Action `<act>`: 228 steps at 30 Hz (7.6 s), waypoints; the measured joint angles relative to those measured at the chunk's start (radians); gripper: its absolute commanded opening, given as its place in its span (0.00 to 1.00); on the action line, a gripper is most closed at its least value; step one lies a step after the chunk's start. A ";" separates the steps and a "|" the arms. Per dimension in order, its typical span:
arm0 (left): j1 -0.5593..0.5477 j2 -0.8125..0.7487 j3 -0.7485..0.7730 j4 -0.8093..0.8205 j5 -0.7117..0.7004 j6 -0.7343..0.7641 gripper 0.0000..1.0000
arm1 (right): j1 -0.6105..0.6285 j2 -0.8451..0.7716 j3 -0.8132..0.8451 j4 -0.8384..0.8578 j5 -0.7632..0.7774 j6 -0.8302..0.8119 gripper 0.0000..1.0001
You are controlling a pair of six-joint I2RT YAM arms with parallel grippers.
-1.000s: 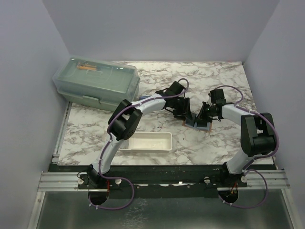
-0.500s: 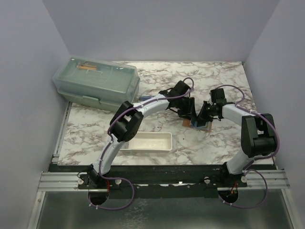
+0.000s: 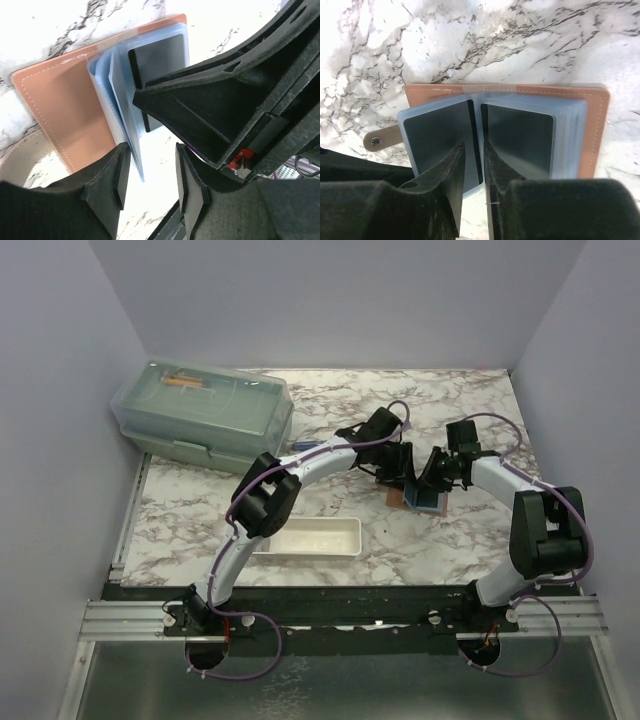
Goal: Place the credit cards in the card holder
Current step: Turn over the card slot in the card holder, then pick up the credit card from the storage box.
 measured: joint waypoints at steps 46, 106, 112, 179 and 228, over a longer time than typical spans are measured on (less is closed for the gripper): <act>-0.027 0.065 0.083 0.018 0.034 -0.020 0.56 | -0.166 -0.061 -0.029 0.064 -0.254 -0.032 0.08; -0.073 0.018 0.118 -0.140 -0.266 0.191 0.63 | -0.166 -0.059 -0.047 0.072 -0.261 -0.056 0.07; -0.073 0.018 0.118 -0.140 -0.272 0.190 0.64 | -0.166 -0.059 -0.048 0.072 -0.262 -0.062 0.07; 0.215 -1.082 -0.680 -0.622 -0.563 0.219 0.78 | 0.048 -0.174 0.043 -0.079 0.062 -0.132 0.55; 0.354 -1.031 -0.807 -0.634 -0.525 0.165 0.00 | 0.140 -0.274 0.038 -0.122 0.013 -0.122 0.55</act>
